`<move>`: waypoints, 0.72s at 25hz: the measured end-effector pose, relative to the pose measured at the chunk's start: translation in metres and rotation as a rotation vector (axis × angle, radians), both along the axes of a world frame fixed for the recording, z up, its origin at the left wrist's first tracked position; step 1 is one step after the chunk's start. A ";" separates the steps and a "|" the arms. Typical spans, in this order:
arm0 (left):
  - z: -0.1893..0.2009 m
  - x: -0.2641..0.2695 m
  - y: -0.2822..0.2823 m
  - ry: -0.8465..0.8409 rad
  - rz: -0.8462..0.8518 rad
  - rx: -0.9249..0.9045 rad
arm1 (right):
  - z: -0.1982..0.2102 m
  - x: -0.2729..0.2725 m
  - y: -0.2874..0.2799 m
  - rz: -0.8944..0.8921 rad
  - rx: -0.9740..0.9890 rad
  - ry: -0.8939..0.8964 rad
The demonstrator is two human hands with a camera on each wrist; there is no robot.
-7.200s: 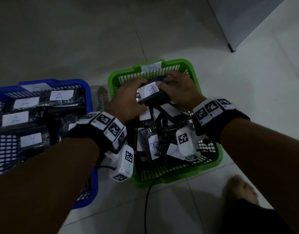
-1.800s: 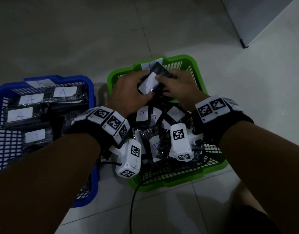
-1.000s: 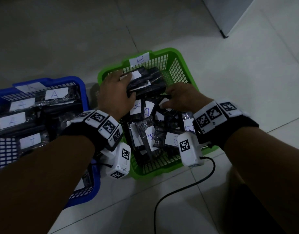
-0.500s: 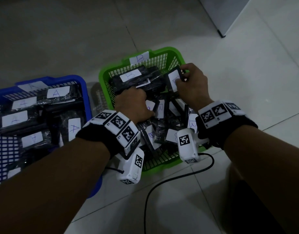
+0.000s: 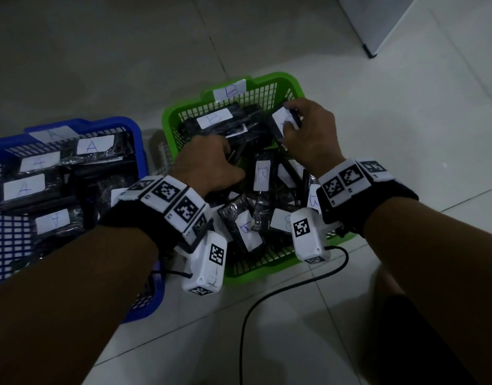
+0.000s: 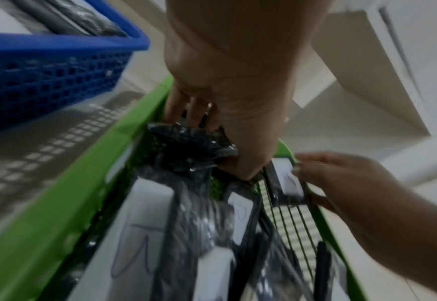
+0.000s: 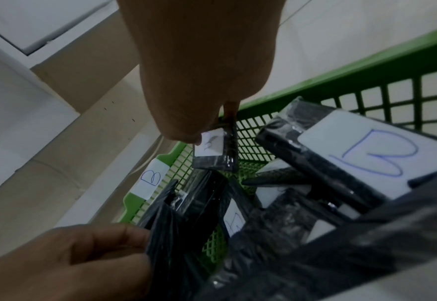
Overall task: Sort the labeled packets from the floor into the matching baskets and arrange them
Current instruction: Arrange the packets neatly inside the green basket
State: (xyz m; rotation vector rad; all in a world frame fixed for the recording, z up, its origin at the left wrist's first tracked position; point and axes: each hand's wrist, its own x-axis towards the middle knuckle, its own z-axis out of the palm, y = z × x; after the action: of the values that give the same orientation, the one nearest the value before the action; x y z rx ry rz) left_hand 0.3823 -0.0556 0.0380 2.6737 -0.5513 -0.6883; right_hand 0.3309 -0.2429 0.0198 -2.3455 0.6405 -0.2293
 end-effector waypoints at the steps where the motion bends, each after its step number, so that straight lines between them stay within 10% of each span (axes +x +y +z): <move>1: 0.002 0.002 0.005 0.021 0.018 -0.042 | 0.002 -0.003 0.000 0.012 -0.028 -0.009; 10: 0.007 0.004 0.005 0.033 0.101 -0.431 | 0.004 -0.022 0.016 0.211 -0.049 0.411; 18: -0.010 0.005 -0.004 0.524 0.510 -0.681 | 0.017 -0.016 0.026 0.011 0.699 0.176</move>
State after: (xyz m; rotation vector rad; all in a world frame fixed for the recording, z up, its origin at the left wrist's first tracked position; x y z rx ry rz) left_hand 0.3870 -0.0600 0.0275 1.7850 0.0505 -0.8132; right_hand 0.3150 -0.2164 0.0367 -1.7004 0.6593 0.1878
